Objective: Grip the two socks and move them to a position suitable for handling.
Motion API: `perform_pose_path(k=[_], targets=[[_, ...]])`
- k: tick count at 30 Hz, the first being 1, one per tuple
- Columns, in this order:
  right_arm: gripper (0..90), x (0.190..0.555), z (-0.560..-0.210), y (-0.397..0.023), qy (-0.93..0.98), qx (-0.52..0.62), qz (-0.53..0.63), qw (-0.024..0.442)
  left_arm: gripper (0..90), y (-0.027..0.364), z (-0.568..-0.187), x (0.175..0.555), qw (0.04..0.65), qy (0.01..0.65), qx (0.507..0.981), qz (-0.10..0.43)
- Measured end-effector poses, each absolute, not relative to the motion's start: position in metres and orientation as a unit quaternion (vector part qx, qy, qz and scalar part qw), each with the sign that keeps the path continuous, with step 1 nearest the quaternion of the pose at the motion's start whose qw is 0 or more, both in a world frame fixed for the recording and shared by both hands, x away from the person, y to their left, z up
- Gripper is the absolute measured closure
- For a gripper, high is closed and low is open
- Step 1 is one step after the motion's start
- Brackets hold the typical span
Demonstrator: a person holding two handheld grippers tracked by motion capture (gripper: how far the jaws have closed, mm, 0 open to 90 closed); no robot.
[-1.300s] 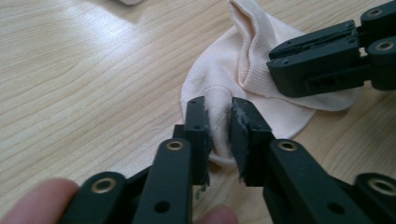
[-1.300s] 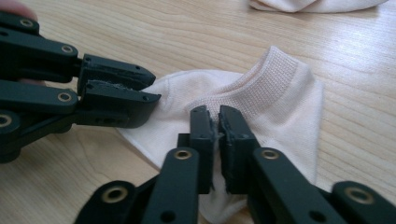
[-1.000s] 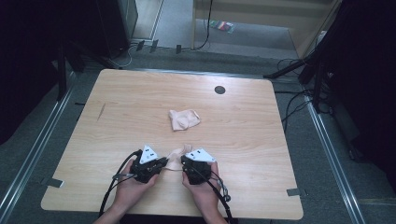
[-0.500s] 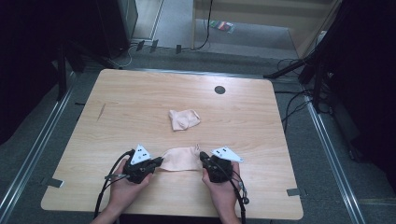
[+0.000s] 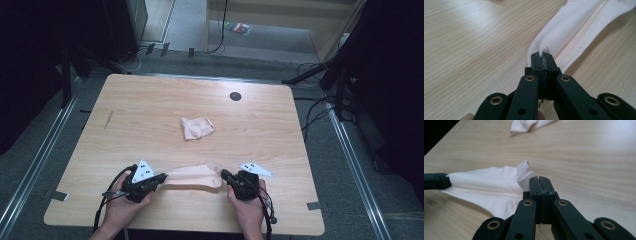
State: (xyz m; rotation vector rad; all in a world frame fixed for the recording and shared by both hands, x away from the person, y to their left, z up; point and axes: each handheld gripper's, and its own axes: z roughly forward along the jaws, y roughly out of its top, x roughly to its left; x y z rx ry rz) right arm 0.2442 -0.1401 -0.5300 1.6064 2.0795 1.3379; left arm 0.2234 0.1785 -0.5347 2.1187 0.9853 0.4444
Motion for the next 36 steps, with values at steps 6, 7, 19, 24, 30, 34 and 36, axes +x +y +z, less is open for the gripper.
perform_pose_path(k=[6, 7, 19, 24, 30, 34, 36], targets=[[90.0, 0.246, -0.536, -0.160, 0.689, 0.565, 0.440, 0.110, 90.0, 0.188, -0.543, 0.228, 0.373, 0.413, 0.815, 0.162], [90.0, 0.245, -0.533, -0.163, 0.683, 0.568, 0.447, 0.107, 90.0, 0.188, -0.542, 0.228, 0.379, 0.409, 0.814, 0.165], [61.8, 0.235, -0.535, -0.131, 0.720, 0.511, 0.449, 0.138, 75.4, 0.184, -0.546, 0.221, 0.398, 0.384, 0.819, 0.154], [43.6, 0.237, -0.536, -0.130, 0.726, 0.498, 0.444, 0.167, 32.8, 0.188, -0.545, 0.223, 0.402, 0.397, 0.807, 0.172], [35.1, 0.248, -0.527, -0.131, 0.714, 0.508, 0.449, 0.174, 14.6, 0.208, -0.539, 0.232, 0.449, 0.440, 0.761, 0.159], [36.3, 0.259, -0.519, -0.125, 0.719, 0.495, 0.452, 0.182, 11.0, 0.223, -0.539, 0.242, 0.460, 0.448, 0.748, 0.168], [36.5, 0.265, -0.515, -0.121, 0.720, 0.493, 0.452, 0.184, 10.7, 0.232, -0.541, 0.251, 0.468, 0.461, 0.736, 0.166]])
